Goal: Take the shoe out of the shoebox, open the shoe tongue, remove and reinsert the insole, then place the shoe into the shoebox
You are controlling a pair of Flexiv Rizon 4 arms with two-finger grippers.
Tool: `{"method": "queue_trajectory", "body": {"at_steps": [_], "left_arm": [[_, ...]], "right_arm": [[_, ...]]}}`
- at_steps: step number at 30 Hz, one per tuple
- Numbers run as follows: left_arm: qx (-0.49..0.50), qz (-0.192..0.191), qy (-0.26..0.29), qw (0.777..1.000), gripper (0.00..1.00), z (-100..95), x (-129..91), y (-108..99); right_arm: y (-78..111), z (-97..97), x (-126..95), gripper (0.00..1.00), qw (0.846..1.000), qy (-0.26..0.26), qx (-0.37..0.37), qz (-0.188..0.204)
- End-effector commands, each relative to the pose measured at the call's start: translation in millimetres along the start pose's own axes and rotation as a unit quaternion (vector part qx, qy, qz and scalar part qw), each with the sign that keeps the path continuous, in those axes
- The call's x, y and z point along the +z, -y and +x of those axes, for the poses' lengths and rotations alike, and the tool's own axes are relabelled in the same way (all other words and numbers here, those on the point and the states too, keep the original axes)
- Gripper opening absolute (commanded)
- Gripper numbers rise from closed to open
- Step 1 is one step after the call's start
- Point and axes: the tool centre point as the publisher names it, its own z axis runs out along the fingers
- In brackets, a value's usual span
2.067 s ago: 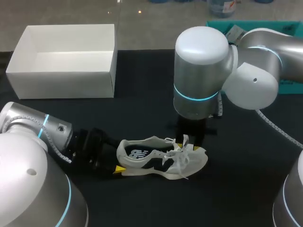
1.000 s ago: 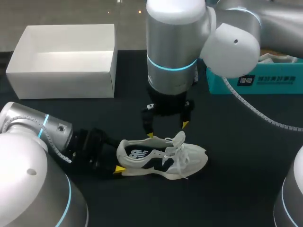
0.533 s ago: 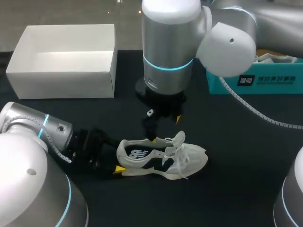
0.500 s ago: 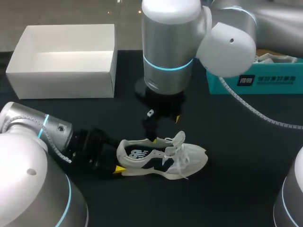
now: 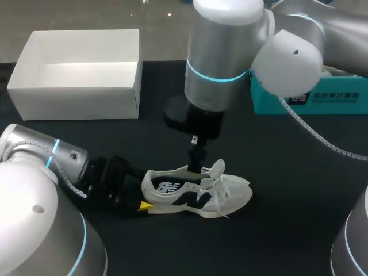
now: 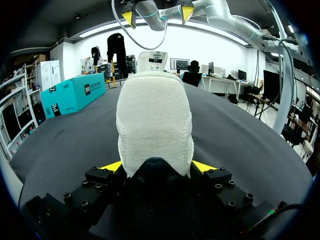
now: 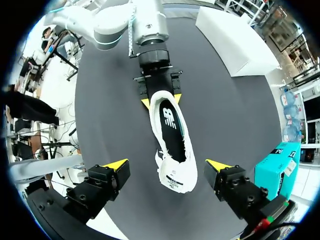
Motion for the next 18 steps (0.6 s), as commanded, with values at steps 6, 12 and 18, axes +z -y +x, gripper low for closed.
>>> {"method": "queue_trajectory", "body": {"at_steps": [6,12,18], "left_arm": [[0.0,-0.002,0.0,1.0,0.0,5.2,8.4,-6.4],[0.0,-0.002,0.0,1.0,0.0,5.2,8.4,-6.4],[0.0,-0.002,0.0,1.0,0.0,5.2,8.4,-6.4]], "right_arm": [[4.5,-11.1,0.2,1.0,0.999,-0.03,0.012,-0.007],[4.5,-11.1,0.2,1.0,0.999,-0.03,0.012,-0.007],[1.4,-14.4,5.2,0.0,0.999,-0.039,0.01,-0.02]]}}
